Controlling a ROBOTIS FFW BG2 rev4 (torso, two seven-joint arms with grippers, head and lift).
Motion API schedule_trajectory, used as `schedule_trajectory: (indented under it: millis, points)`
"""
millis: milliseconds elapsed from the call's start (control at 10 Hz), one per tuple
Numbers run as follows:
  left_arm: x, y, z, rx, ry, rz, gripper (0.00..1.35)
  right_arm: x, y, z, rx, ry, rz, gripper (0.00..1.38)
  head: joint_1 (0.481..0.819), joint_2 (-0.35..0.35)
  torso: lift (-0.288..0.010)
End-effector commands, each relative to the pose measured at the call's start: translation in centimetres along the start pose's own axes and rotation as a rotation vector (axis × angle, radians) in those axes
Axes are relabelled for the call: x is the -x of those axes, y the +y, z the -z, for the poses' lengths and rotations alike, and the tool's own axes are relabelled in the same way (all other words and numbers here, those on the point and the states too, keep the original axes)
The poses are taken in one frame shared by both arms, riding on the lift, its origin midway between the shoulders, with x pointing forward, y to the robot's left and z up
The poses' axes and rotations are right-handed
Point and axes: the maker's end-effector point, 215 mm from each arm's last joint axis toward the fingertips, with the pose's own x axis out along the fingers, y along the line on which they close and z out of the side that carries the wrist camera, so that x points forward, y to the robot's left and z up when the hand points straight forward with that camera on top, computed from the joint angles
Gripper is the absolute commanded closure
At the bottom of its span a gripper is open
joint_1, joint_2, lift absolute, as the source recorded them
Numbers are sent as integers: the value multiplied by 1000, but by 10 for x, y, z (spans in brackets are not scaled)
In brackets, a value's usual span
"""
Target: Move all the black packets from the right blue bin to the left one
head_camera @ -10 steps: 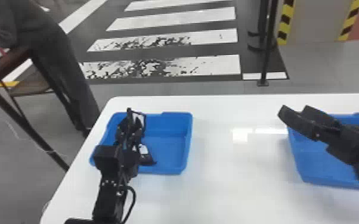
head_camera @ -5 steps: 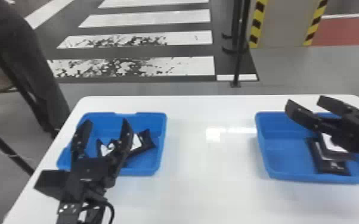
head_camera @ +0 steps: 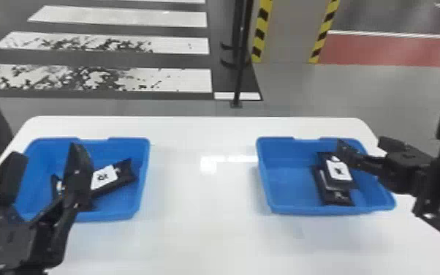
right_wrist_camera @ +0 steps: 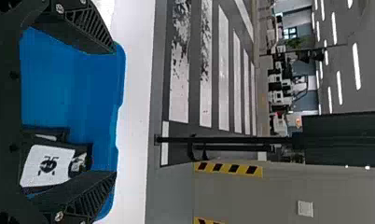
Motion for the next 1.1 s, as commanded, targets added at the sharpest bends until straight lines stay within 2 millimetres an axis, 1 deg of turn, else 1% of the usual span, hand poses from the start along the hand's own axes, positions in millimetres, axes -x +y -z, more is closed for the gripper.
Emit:
schedule_trajectory:
  millis: [0,200,400,600,700,800,1000]
  points:
    - [2,-5,-2,22,0,2,223,-5,-24,24,-29,33,41,107,695,-118,-140]
    - [3,-12,8,38,28,17,223,-17,-45,50,-64,75,67,108,695,-157,-140]
    - [2,-16,10,56,33,27,223,-23,-61,67,-91,100,89,173,695,-194,-140]
    - [1,-19,12,57,41,34,223,-30,-78,85,-101,137,127,177,695,-213,-140]
    - [1,-20,13,57,44,37,223,-33,-90,94,-98,159,157,176,695,-225,-140]
    - [1,-22,14,59,48,44,223,-41,-99,102,-106,173,172,176,695,-240,-140]
    - [1,-23,15,60,51,47,225,-58,-93,113,-135,180,147,176,695,-258,-140]
